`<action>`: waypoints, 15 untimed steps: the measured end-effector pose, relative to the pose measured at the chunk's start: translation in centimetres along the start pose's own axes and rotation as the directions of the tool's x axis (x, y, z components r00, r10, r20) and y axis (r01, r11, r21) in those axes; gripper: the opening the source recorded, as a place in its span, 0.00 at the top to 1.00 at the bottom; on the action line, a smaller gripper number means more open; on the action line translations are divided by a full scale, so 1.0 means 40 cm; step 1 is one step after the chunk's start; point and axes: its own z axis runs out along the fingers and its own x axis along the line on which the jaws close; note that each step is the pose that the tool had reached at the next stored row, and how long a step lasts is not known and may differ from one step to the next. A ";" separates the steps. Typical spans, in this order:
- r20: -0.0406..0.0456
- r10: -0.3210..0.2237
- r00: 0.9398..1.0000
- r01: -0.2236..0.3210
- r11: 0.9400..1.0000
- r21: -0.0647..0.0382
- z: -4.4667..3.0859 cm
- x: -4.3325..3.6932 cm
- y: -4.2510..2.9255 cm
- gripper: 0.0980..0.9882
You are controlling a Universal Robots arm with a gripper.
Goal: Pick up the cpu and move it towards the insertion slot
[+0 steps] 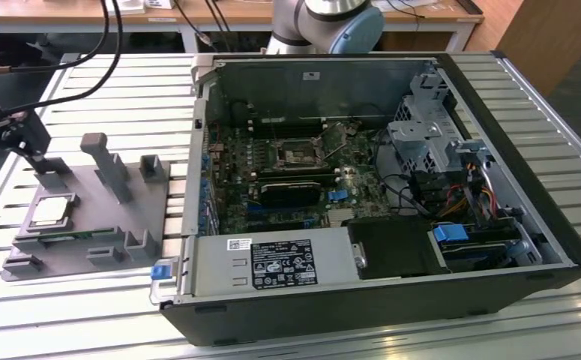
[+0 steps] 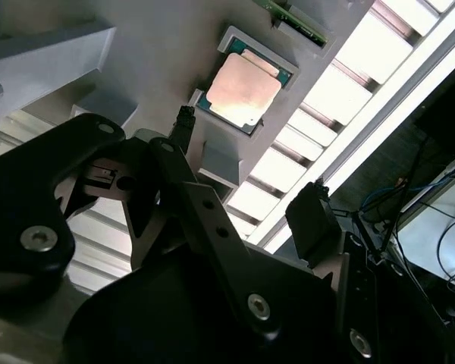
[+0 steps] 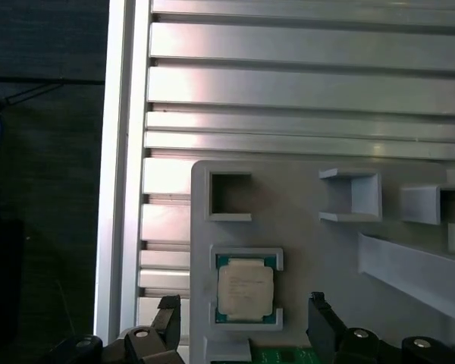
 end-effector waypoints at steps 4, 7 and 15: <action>0.000 0.000 1.000 0.000 1.000 0.000 0.015 0.000 -0.007 0.26; 0.000 0.000 1.000 0.000 1.000 0.000 0.023 0.000 -0.009 0.26; 0.000 -0.003 1.000 0.003 1.000 0.000 0.037 -0.004 -0.011 0.26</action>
